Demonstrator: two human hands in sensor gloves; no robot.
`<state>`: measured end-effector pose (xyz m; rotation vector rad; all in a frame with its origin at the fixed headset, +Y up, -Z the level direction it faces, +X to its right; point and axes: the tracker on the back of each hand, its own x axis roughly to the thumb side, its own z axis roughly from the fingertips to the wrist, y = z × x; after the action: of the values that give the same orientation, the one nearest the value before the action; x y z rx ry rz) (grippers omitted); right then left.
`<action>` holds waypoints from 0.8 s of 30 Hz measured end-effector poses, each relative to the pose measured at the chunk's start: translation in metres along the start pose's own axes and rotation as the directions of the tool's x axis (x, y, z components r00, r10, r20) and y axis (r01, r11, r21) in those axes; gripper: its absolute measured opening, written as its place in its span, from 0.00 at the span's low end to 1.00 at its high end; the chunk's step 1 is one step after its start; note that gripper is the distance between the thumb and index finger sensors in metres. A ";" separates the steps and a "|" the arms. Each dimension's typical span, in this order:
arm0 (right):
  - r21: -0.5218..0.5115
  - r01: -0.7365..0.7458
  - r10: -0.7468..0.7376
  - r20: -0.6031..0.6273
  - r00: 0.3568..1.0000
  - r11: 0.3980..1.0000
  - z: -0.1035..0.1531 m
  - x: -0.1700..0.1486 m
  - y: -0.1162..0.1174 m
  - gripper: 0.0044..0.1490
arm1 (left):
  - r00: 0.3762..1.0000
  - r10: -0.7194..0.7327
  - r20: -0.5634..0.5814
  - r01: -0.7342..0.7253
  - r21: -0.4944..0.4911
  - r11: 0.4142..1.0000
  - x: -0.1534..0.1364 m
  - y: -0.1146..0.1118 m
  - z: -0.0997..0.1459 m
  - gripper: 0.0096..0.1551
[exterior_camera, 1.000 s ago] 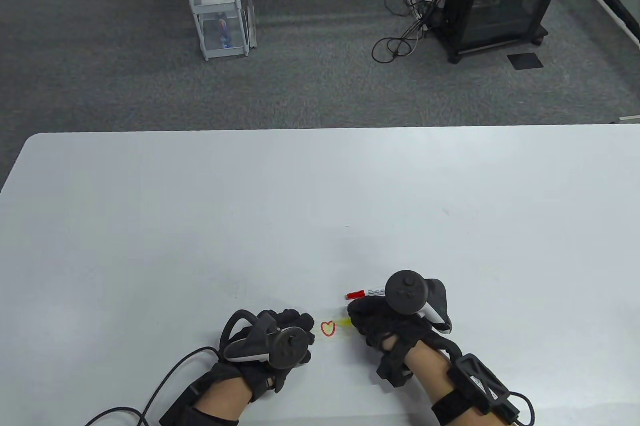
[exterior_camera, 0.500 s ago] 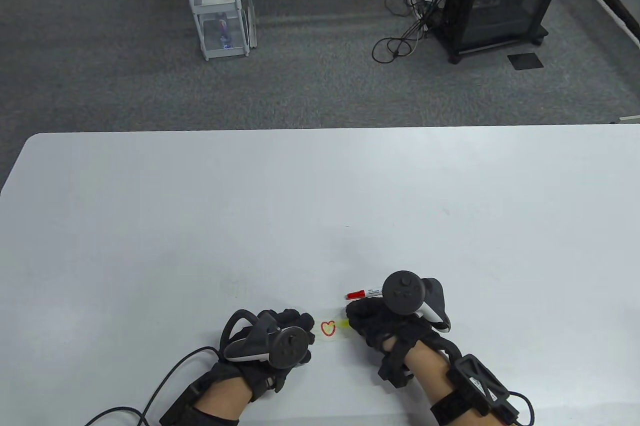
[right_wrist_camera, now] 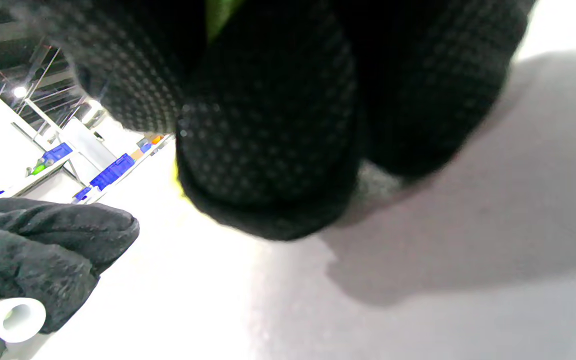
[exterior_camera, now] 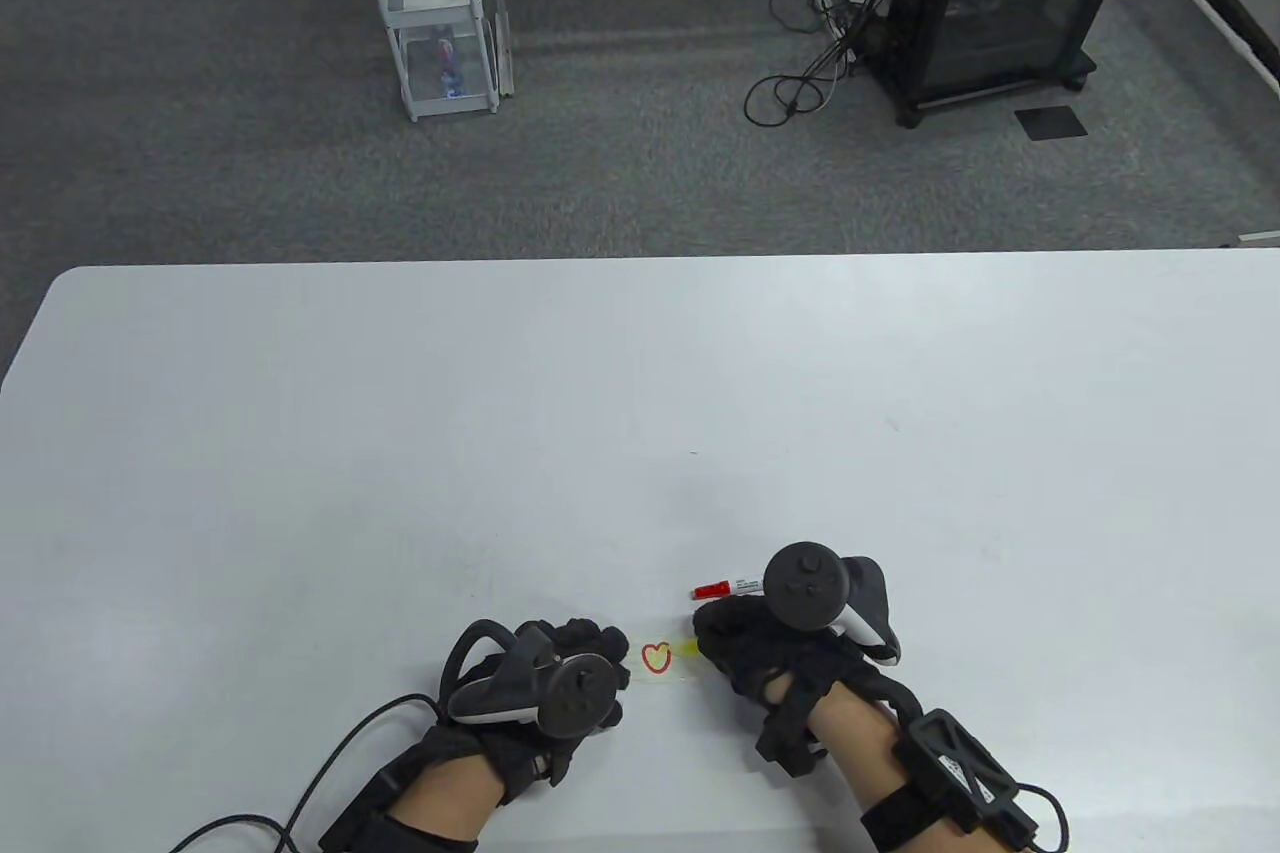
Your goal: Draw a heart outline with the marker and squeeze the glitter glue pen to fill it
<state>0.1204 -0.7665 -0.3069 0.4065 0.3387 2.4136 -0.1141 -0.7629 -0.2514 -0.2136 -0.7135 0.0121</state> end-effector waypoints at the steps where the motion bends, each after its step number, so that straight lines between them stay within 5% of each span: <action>1: 0.007 0.003 -0.003 -0.001 1.000 1.000 0.000 0.000 0.000 0.28 | 1.000 0.000 0.000 0.000 0.000 1.000 0.000 0.000 0.000 0.25; 24: 0.018 0.010 -0.010 0.007 1.000 1.000 0.000 -0.003 -0.001 0.28 | 1.000 0.000 0.000 0.000 0.000 1.000 0.000 0.000 0.000 0.25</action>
<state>0.1225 -0.7676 -0.3079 0.4210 0.3585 2.4004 -0.1142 -0.7630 -0.2513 -0.2136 -0.7134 0.0119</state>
